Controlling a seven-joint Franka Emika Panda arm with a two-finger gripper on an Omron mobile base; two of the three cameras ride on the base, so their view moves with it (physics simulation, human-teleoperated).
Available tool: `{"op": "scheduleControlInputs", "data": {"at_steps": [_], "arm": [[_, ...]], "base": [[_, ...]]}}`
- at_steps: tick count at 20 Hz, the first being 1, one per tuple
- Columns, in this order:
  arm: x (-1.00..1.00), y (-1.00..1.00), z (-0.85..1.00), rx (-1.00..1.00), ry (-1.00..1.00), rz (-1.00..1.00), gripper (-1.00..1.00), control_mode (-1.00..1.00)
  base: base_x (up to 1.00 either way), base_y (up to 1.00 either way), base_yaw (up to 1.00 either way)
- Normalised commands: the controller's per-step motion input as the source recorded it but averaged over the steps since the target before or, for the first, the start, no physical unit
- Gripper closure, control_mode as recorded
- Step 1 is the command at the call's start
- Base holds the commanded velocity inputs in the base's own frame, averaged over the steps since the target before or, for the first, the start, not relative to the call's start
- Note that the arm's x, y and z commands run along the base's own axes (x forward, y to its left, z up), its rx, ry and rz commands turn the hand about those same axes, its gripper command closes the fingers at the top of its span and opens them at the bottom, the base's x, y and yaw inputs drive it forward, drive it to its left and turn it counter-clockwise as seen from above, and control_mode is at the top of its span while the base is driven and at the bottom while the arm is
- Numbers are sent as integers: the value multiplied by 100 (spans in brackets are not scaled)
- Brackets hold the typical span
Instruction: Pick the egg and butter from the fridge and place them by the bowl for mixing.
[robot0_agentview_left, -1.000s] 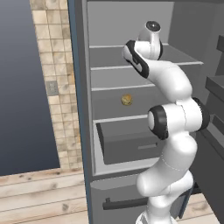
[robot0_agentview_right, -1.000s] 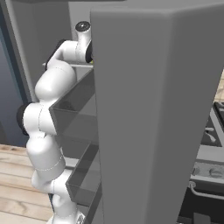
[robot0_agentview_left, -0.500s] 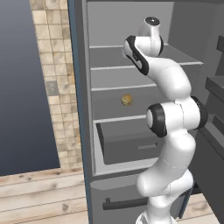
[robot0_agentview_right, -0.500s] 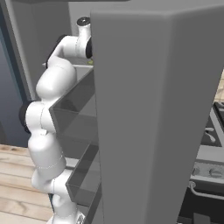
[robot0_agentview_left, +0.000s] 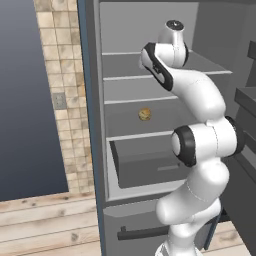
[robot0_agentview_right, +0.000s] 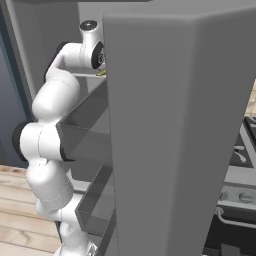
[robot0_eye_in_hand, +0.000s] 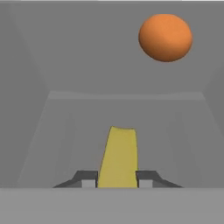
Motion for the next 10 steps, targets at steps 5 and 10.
{"op": "scheduleControlInputs", "data": {"at_steps": [5,10], "arm": [[-55,23,-47,1,-4,0,100,-100],[-63,12,-3,9,0,-3,100,-100]], "base": [[0,0,0],[0,0,0]]}}
